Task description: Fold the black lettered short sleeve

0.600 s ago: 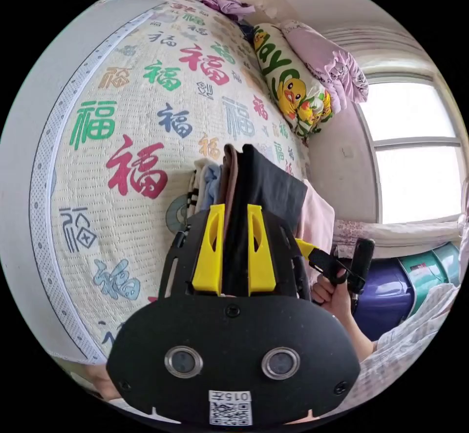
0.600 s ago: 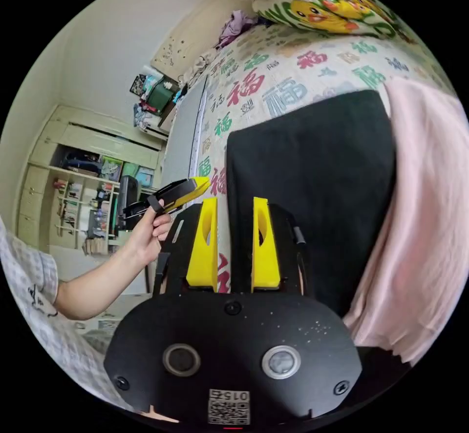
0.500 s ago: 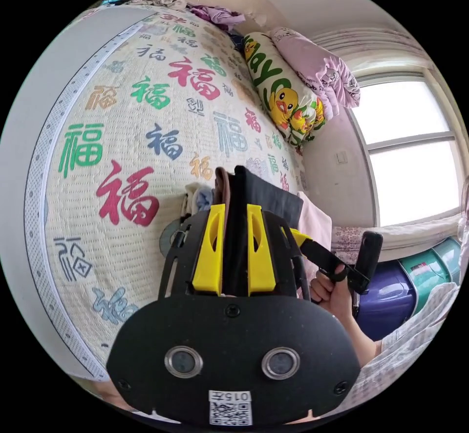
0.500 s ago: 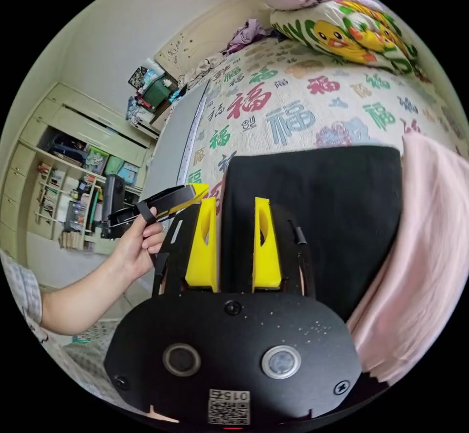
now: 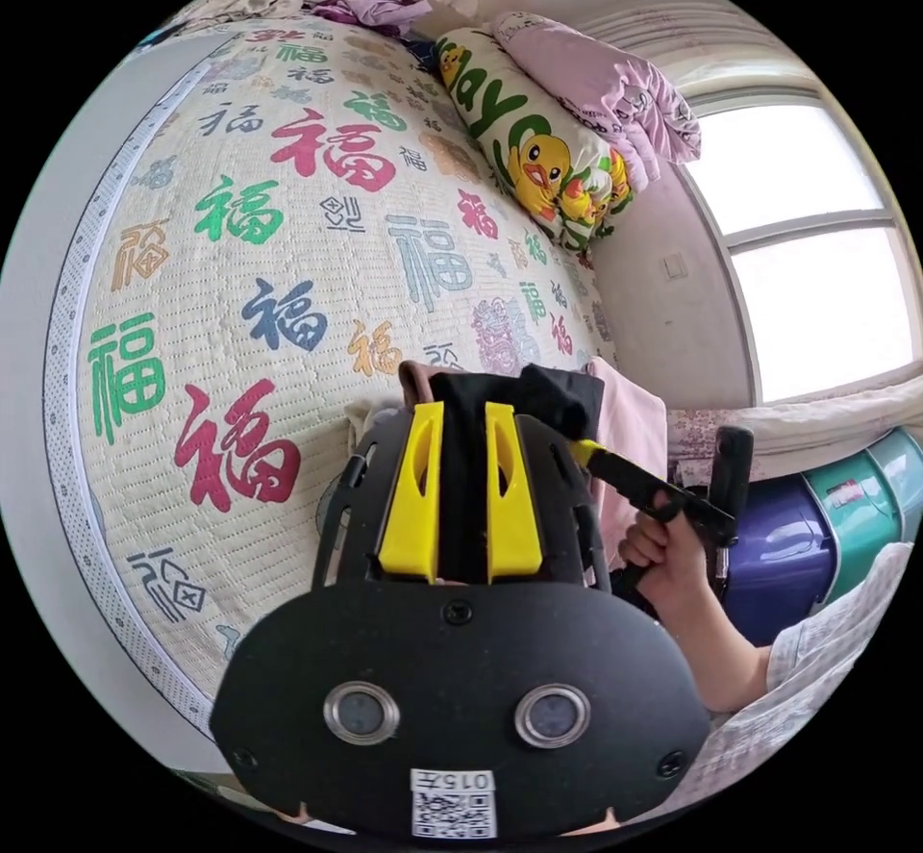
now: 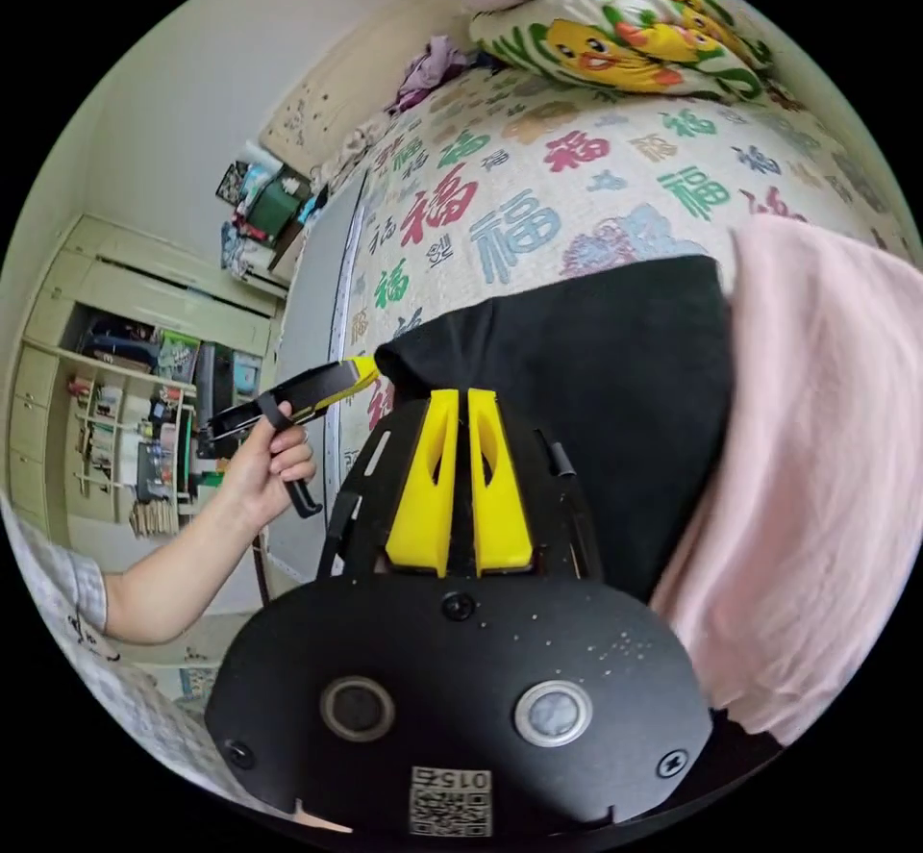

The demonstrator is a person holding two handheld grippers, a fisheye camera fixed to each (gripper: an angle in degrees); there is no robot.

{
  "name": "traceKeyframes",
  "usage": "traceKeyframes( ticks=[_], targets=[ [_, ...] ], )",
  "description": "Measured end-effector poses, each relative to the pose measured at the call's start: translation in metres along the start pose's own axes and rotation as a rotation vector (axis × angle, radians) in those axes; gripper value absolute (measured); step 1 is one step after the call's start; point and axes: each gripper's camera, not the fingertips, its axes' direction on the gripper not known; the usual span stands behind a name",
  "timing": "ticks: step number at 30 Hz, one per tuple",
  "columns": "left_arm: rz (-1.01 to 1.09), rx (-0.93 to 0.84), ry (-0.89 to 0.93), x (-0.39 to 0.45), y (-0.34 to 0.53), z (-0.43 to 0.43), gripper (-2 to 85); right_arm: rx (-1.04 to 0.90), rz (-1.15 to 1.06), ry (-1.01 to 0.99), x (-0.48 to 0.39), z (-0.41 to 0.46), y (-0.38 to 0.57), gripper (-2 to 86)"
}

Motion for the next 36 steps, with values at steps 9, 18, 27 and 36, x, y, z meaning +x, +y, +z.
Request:
traceKeyframes(
  ticks=[9, 18, 27, 36],
  targets=[
    [-0.039, -0.002, -0.073, -0.005, 0.004, -0.021, 8.1, 0.181, 0.222, -0.055, 0.035, -0.15, 0.086, 0.5],
    [-0.121, 0.128, 0.139, -0.03, 0.043, -0.105, 0.3, 0.407, 0.144, -0.176, -0.028, -0.243, 0.11, 0.4],
    [0.092, 0.448, 0.462, -0.069, 0.156, -0.358, -0.9, 0.748, -0.078, -0.28, -0.158, -0.41, 0.172, 0.2],
    [0.114, 0.74, 0.323, -0.24, 0.28, -0.679, -0.9, 0.758, -0.116, -0.457, -0.345, -0.404, 0.224, 0.2]
  ],
)
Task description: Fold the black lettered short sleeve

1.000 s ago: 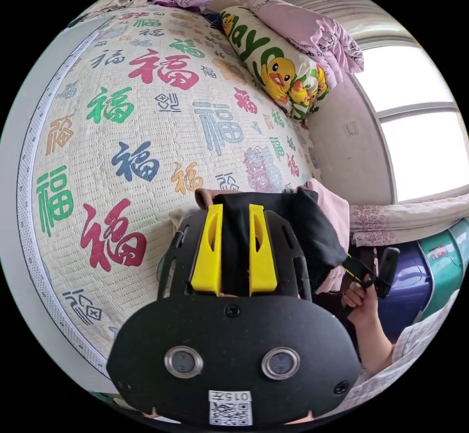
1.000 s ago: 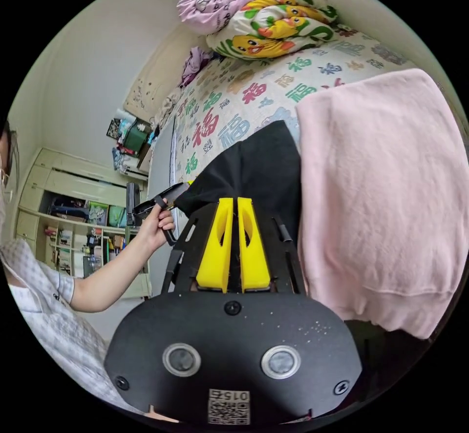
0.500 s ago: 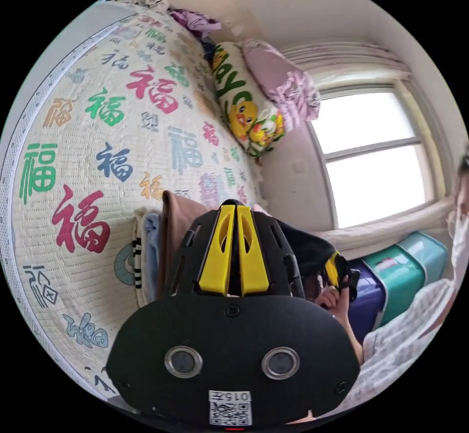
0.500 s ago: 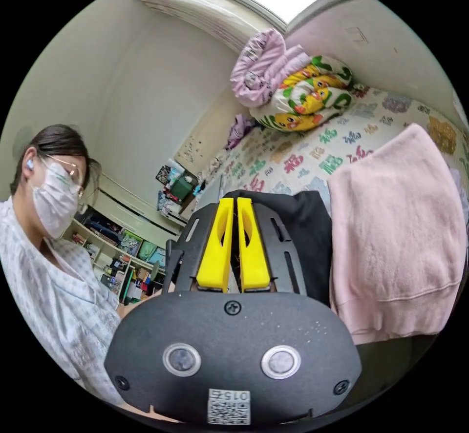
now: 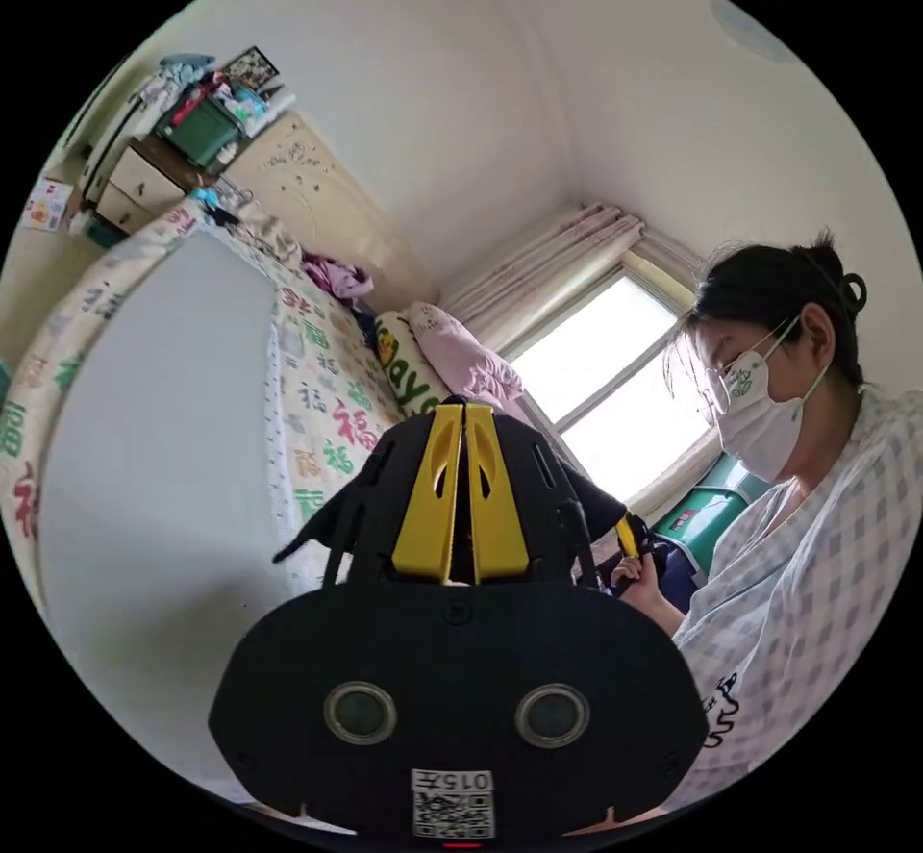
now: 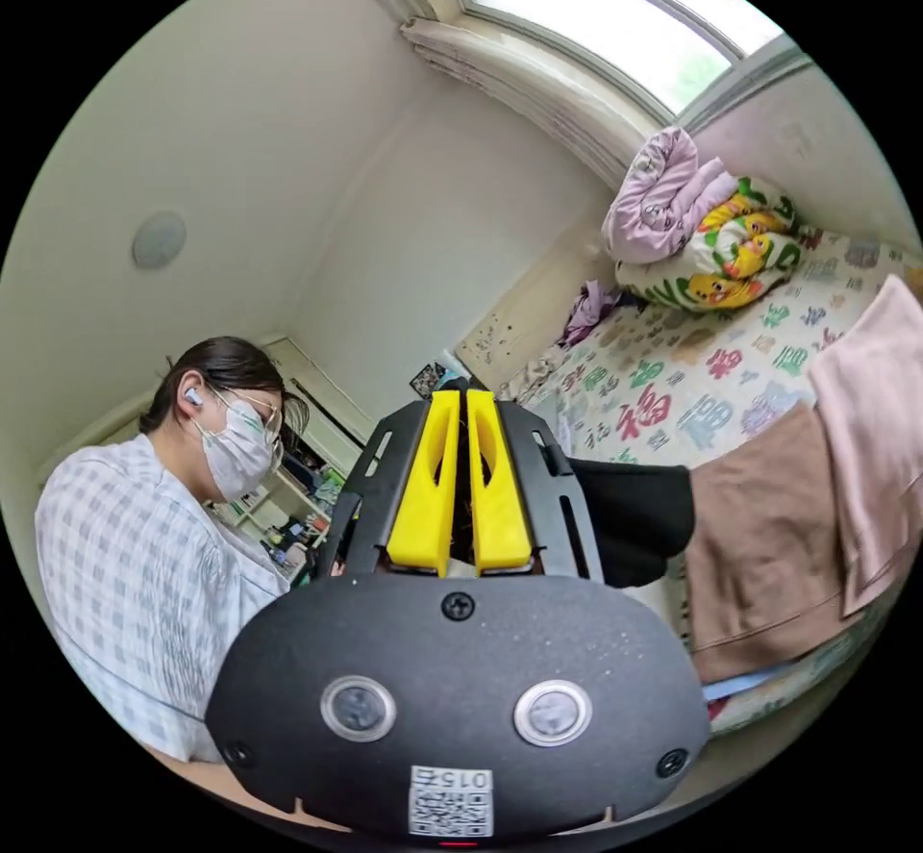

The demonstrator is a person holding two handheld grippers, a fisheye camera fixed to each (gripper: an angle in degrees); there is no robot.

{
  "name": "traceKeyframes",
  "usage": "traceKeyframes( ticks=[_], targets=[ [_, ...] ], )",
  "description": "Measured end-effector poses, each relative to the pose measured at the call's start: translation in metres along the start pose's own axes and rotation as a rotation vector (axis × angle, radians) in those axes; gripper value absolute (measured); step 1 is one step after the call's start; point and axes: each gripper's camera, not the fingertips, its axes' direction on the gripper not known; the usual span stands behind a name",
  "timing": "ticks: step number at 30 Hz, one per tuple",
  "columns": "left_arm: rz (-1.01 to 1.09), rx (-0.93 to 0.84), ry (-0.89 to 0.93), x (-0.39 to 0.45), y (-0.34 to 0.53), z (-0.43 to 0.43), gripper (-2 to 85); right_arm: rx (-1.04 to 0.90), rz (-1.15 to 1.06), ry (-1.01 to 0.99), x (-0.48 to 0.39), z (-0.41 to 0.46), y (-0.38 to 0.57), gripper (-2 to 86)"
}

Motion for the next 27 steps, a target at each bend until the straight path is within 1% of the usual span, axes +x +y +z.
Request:
traceKeyframes(
  ticks=[1, 3, 4, 6, 8, 12, 14, 16, 18, 20, 21, 22, 23, 24, 25, 26, 27],
  targets=[
    [-0.001, 0.008, -0.008, -0.004, -0.007, -0.024, -0.9, -0.003, 0.035, -0.025, -0.016, 0.015, 0.014, 0.3],
    [0.013, 0.026, -0.047, -0.016, -0.033, -0.113, -0.9, -0.006, 0.089, -0.053, -0.039, 0.037, 0.035, 0.3],
    [0.015, 0.028, -0.06, -0.018, -0.04, -0.133, -0.9, -0.003, 0.13, -0.074, -0.054, 0.051, 0.049, 0.3],
    [0.016, 0.025, -0.095, -0.024, -0.06, -0.207, -0.9, -0.005, 0.197, -0.098, -0.076, 0.07, 0.064, 0.2],
    [0.004, 0.024, -0.111, -0.029, -0.07, -0.253, -0.9, -0.05, 0.274, -0.106, -0.105, 0.093, 0.075, 0.2],
    [-0.084, 0.025, -0.182, -0.057, -0.076, -0.33, -0.8, -0.193, 0.308, -0.042, -0.146, 0.125, 0.069, 0.3],
    [-0.135, 0.011, -0.22, -0.084, -0.074, -0.344, -0.8, -0.289, 0.303, 0.017, -0.156, 0.157, 0.058, 0.5],
    [-0.174, -0.024, -0.247, -0.12, -0.072, -0.344, -0.8, -0.35, 0.317, 0.079, -0.147, 0.189, 0.051, 0.7],
    [-0.234, -0.076, -0.283, -0.186, -0.068, -0.326, -0.5, -0.404, 0.348, 0.144, -0.122, 0.23, 0.048, 1.2],
    [-0.267, -0.085, -0.315, -0.239, -0.063, -0.304, -0.2, -0.483, 0.406, 0.27, -0.072, 0.292, 0.05, 2.4],
    [-0.305, -0.091, -0.36, -0.274, -0.059, -0.289, 0.2, -0.516, 0.408, 0.293, -0.059, 0.308, 0.051, 2.9],
    [-0.328, -0.104, -0.386, -0.289, -0.057, -0.283, 0.4, -0.577, 0.435, 0.38, -0.038, 0.333, 0.054, 3.8],
    [-0.4, -0.129, -0.441, -0.316, -0.053, -0.276, 1.3, -0.594, 0.481, 0.49, -0.028, 0.346, 0.056, 4.4],
    [-0.462, -0.144, -0.447, -0.333, -0.05, -0.276, 2.4, -0.591, 0.504, 0.524, -0.027, 0.35, 0.057, 4.6],
    [-0.477, -0.149, -0.438, -0.336, -0.048, -0.277, 3.2, -0.583, 0.527, 0.514, -0.032, 0.354, 0.061, 5.1],
    [-0.475, -0.165, -0.418, -0.336, -0.045, -0.282, 4.2, -0.603, 0.537, 0.461, -0.042, 0.357, 0.068, 5.6],
    [-0.452, -0.21, -0.417, -0.33, -0.04, -0.287, 4.8, -0.622, 0.537, 0.434, -0.049, 0.358, 0.072, 5.7]
  ],
)
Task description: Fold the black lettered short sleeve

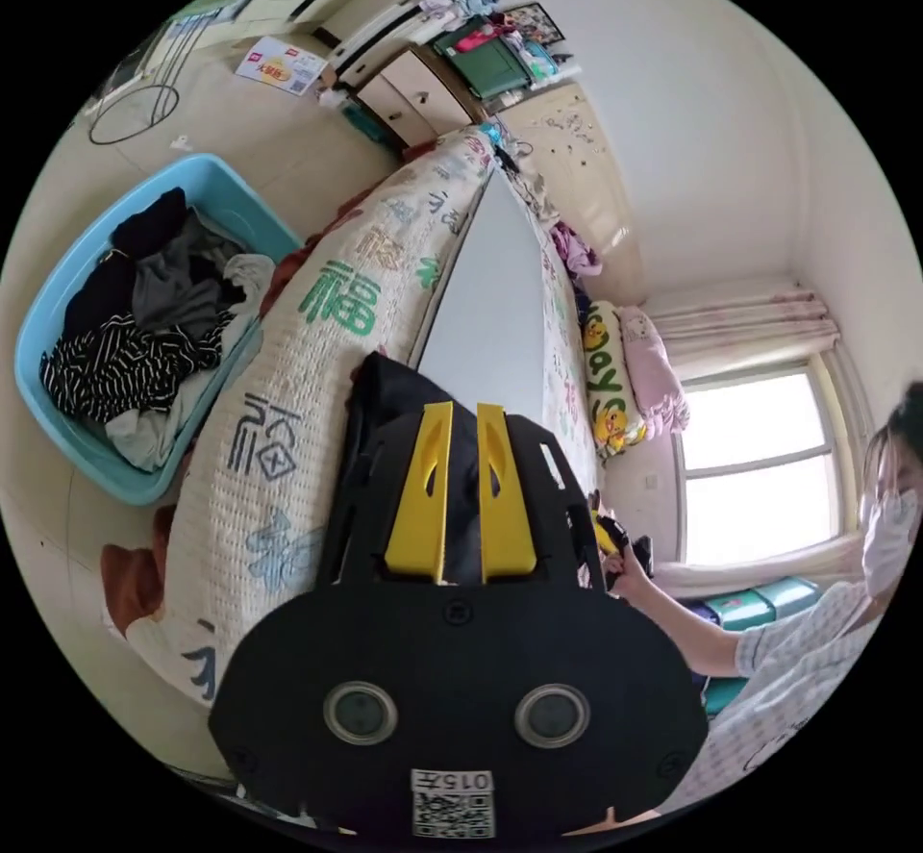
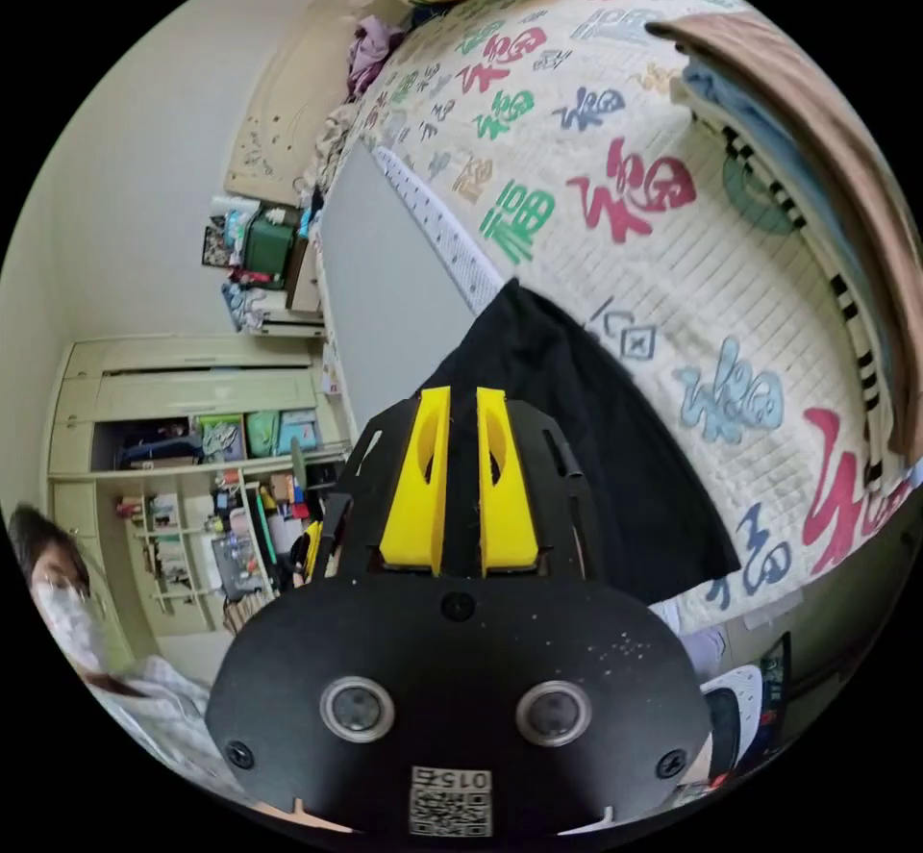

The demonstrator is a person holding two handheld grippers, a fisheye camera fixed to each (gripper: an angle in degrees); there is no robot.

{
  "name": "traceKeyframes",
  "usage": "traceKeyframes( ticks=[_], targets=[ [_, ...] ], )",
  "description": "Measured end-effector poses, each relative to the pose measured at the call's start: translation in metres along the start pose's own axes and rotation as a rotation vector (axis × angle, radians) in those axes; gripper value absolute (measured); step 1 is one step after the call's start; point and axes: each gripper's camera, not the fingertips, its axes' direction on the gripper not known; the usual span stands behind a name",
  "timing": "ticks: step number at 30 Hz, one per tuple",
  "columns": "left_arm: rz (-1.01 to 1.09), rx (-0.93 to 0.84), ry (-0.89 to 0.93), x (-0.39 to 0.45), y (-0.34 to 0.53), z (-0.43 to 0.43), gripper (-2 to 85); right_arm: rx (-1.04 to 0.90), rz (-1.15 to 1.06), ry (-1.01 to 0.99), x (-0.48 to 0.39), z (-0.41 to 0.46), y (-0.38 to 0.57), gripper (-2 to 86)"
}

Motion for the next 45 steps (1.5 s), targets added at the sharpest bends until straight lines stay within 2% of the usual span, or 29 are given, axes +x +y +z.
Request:
traceKeyframes(
  ticks=[4, 6, 8, 10, 15, 21, 23, 28, 31, 33, 37, 39, 41, 43, 45],
  targets=[
    [-0.04, -0.19, -0.055, -0.009, 0.049, -0.008, 6.2, -0.232, -0.032, 0.03, -0.009, 0.01, 0.071, 7.0],
    [-0.172, -0.29, -0.036, -0.024, 0.09, -0.004, 7.0, -0.336, 0.008, 0.076, -0.002, 0.018, 0.101, 7.7],
    [-0.271, -0.329, -0.026, -0.035, 0.117, 0.002, 7.4, -0.456, 0.079, 0.078, 0.007, 0.033, 0.133, 8.7],
    [-0.363, -0.327, -0.02, -0.045, 0.137, 0.01, 7.6, -0.496, 0.141, 0.045, 0.01, 0.042, 0.145, 9.8],
    [-0.529, -0.291, -0.045, -0.065, 0.155, 0.036, 8.2, -0.502, 0.224, 0.005, 0.007, 0.047, 0.146, 8.6],
    [-0.576, -0.28, -0.056, -0.062, 0.149, 0.046, 4.3, -0.523, 0.271, -0.088, -0.011, 0.04, 0.129, 6.3],
    [-0.582, -0.265, -0.061, -0.06, 0.147, 0.045, 2.5, -0.552, 0.263, -0.052, -0.022, 0.042, 0.122, 3.7],
    [-0.619, -0.194, 0.049, -0.055, 0.14, 0.036, 0.8, -0.527, 0.244, -0.089, -0.047, 0.026, 0.099, 1.1],
    [-0.571, -0.118, 0.151, -0.036, 0.114, 0.033, 0.5, -0.439, 0.236, -0.2, -0.079, 0.006, 0.059, 0.8],
    [-0.479, -0.079, 0.291, -0.008, 0.063, 0.051, 0.9, -0.381, 0.176, -0.249, -0.115, 0.001, 0.014, 0.9],
    [-0.222, -0.005, 0.419, 0.057, -0.073, 0.105, 3.5, -0.2, -0.152, -0.34, -0.253, 0.019, -0.147, 2.4],
    [-0.08, 0.035, 0.463, 0.096, -0.144, 0.133, 7.1, -0.113, -0.235, -0.327, -0.309, 0.025, -0.2, 4.9],
    [-0.034, 0.05, 0.459, 0.111, -0.161, 0.135, 7.9, -0.13, -0.397, -0.237, -0.348, 0.023, -0.221, 6.1],
    [0.039, 0.054, 0.416, 0.115, -0.153, 0.124, 8.1, -0.183, -0.482, -0.13, -0.343, 0.015, -0.213, 6.9],
    [0.037, -0.019, 0.262, 0.092, -0.12, 0.109, 8.2, -0.216, -0.504, -0.002, -0.31, 0.002, -0.197, 7.6]
  ],
)
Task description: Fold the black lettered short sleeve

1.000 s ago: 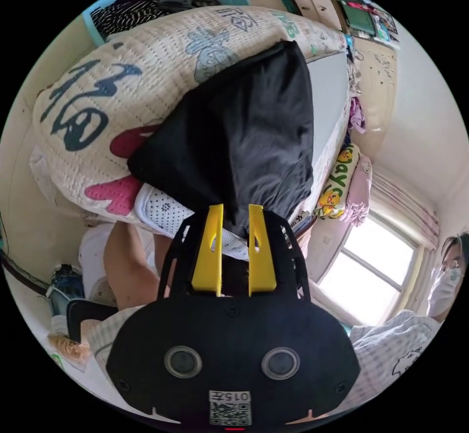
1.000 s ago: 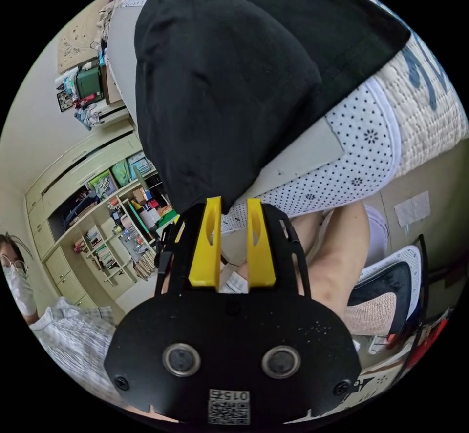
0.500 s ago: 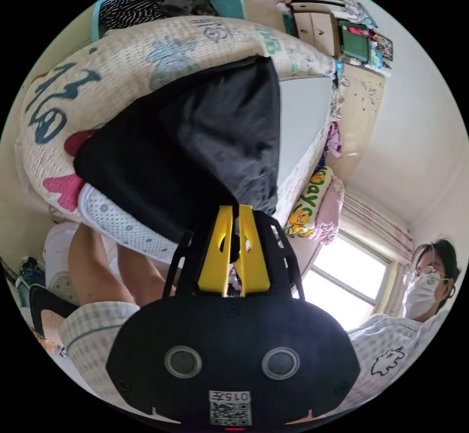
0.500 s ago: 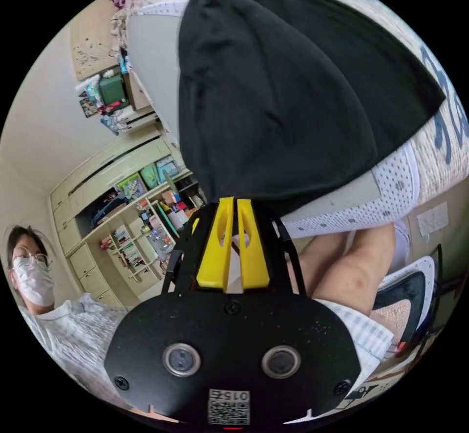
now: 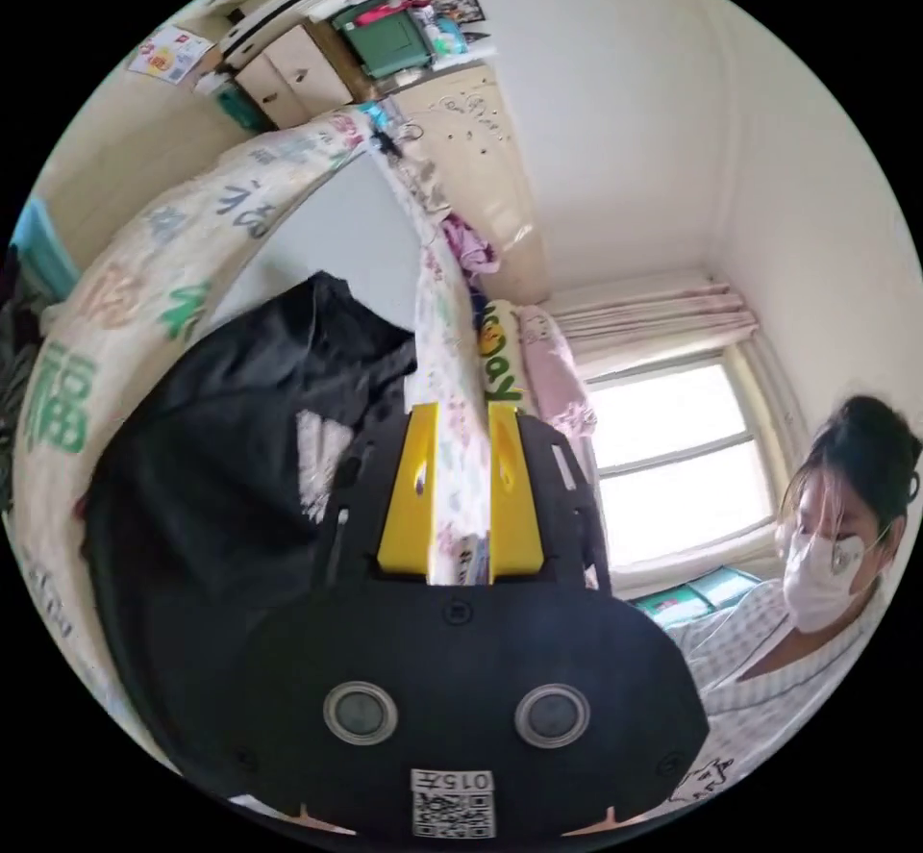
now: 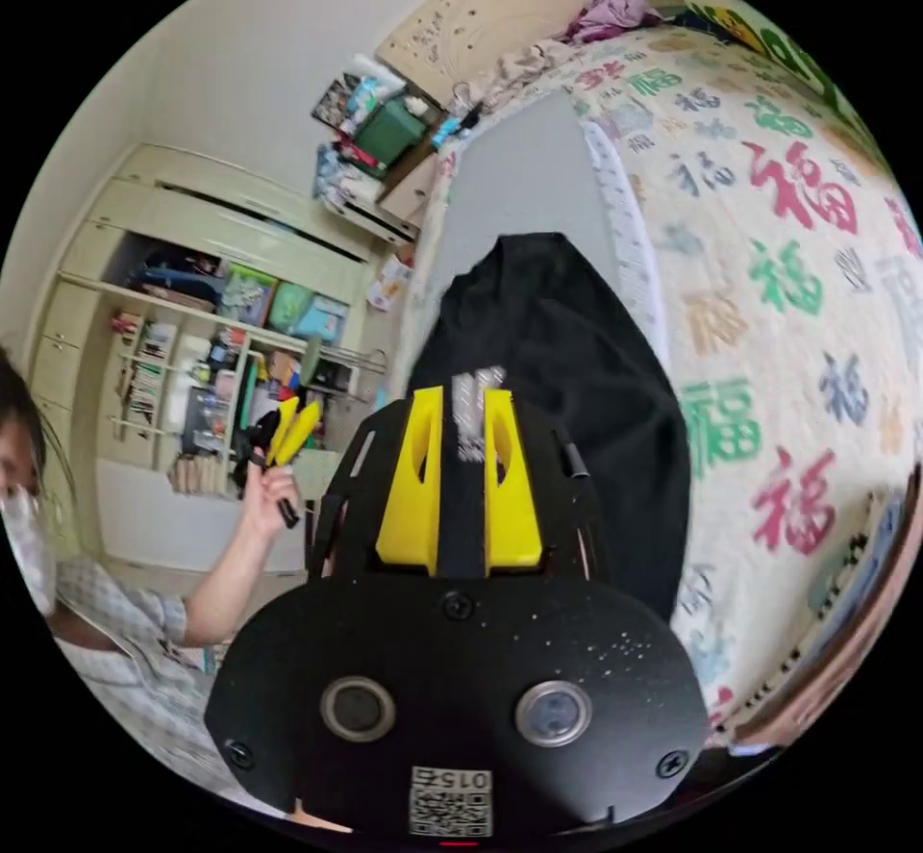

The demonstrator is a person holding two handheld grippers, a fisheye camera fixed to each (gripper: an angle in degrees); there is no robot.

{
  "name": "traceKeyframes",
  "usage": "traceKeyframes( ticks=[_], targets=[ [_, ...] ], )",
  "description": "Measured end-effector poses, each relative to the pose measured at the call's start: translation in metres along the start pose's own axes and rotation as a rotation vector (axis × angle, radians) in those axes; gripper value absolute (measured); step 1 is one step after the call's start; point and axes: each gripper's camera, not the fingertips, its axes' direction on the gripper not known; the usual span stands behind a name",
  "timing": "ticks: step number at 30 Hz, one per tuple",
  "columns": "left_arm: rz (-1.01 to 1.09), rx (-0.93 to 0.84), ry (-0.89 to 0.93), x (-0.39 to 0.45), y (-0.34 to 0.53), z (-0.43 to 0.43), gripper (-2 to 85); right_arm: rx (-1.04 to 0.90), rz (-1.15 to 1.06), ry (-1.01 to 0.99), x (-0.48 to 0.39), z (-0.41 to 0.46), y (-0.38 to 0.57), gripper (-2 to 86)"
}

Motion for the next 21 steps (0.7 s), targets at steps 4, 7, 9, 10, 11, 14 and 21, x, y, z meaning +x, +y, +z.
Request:
traceKeyframes(
  ticks=[4, 7, 9, 10, 11, 14, 21],
  targets=[
    [-0.204, -0.071, -0.322, -0.059, 0.079, -0.052, 8.9, -0.151, 0.258, 0.193, 0.099, -0.023, 0.109, 10.1],
    [-0.373, -0.13, -0.522, -0.093, 0.146, -0.093, 10.2, -0.265, 0.432, 0.277, 0.148, -0.032, 0.181, 11.5],
    [-0.437, -0.219, -0.633, -0.101, 0.184, -0.106, 11.4, -0.327, 0.496, 0.279, 0.163, -0.031, 0.21, 11.9],
    [-0.446, -0.231, -0.652, -0.101, 0.191, -0.107, 11.5, -0.357, 0.515, 0.268, 0.169, -0.027, 0.221, 12.0],
    [-0.454, -0.248, -0.678, -0.101, 0.2, -0.108, 11.9, -0.382, 0.523, 0.262, 0.171, -0.022, 0.228, 11.7],
    [-0.443, -0.297, -0.695, -0.102, 0.206, -0.097, 11.3, -0.384, 0.517, 0.294, 0.169, -0.014, 0.225, 10.2],
    [-0.42, -0.436, -0.676, -0.096, 0.192, -0.066, 1.3, -0.461, 0.416, 0.253, 0.157, -0.008, 0.206, 2.4]
  ],
)
